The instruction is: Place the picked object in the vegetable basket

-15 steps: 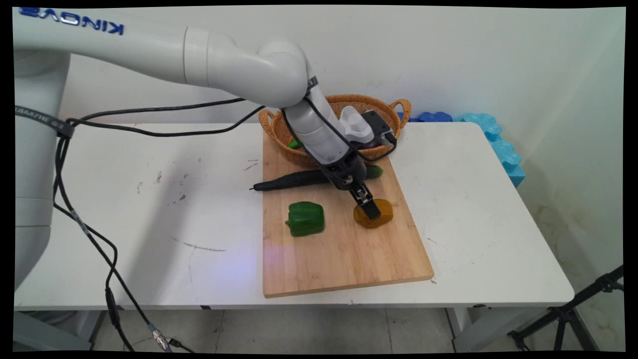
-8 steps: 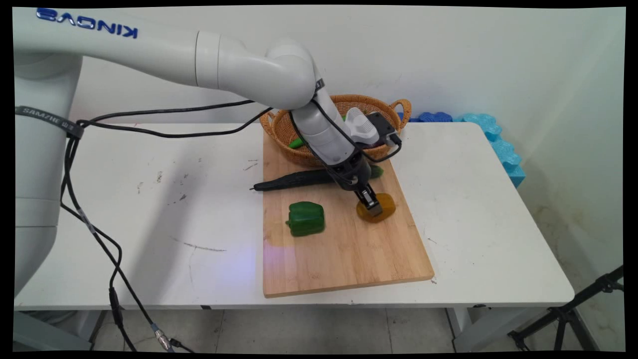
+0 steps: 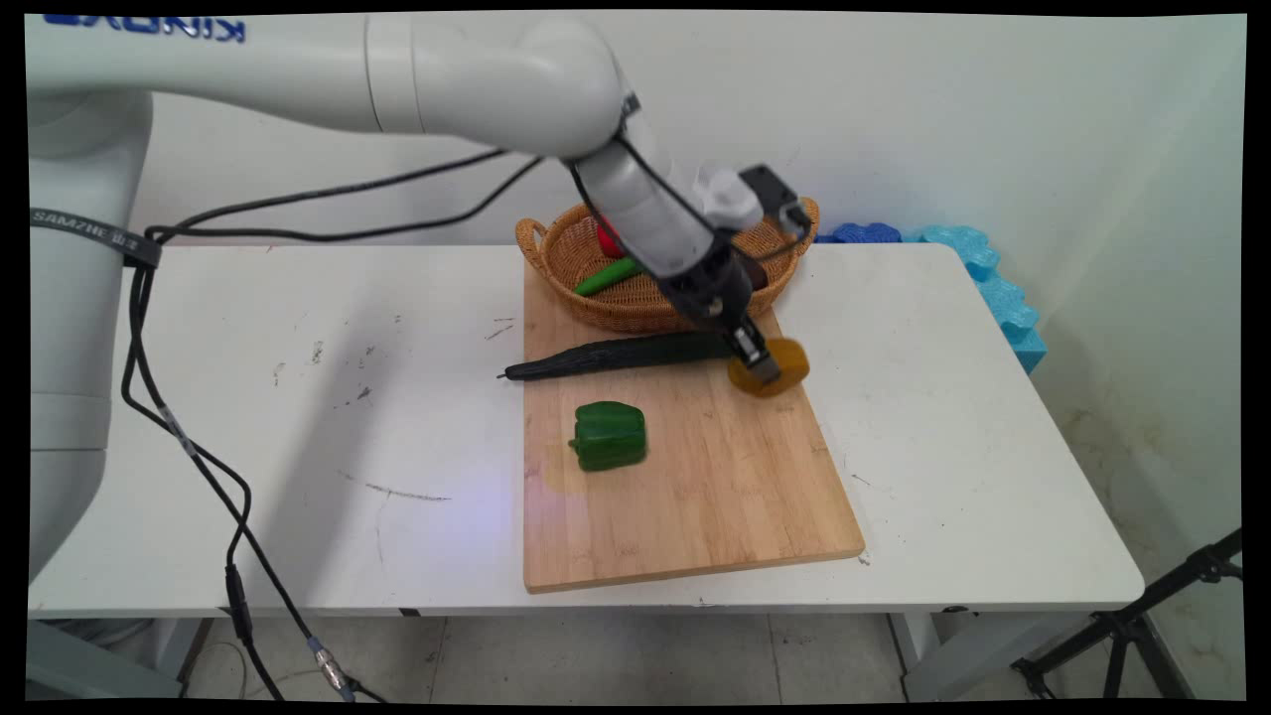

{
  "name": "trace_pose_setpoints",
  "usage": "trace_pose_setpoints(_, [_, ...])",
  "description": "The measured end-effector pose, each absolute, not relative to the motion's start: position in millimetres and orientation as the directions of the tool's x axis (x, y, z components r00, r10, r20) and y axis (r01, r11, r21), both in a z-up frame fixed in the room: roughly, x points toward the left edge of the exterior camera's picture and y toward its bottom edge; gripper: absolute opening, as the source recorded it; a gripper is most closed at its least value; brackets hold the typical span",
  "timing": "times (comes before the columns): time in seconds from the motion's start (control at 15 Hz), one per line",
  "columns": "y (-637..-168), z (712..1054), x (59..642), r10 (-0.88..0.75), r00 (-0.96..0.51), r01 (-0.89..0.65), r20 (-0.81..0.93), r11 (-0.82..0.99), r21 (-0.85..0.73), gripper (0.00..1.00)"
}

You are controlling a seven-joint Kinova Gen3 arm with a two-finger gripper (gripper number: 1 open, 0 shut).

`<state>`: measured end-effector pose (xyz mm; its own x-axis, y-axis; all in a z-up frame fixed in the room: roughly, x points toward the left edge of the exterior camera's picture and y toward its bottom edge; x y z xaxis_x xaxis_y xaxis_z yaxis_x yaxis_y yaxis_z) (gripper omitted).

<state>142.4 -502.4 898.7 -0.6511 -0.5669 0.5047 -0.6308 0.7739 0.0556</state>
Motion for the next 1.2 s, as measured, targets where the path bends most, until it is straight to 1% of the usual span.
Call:
trace_pose_setpoints(0.2, [-513,925,150,-0.549,-0.647,-0.625,0.529,0.779,0.044,0.00])
trace_pose_setpoints(0.4, [-527,944,158,-0.537,-0.643,-0.627,0.546,0.779,0.028,0.00])
trace_pose_setpoints(0.67, [-563,970,176,-0.524,-0.637,-0.645,0.566,0.764,-0.018,0.00])
trace_pose_setpoints(0.93, [-600,974,196,-0.532,-0.631,-0.677,0.564,0.733,-0.066,0.00])
trace_pose_setpoints(1.2, [-634,959,212,-0.559,-0.619,-0.713,0.552,0.695,-0.096,0.00])
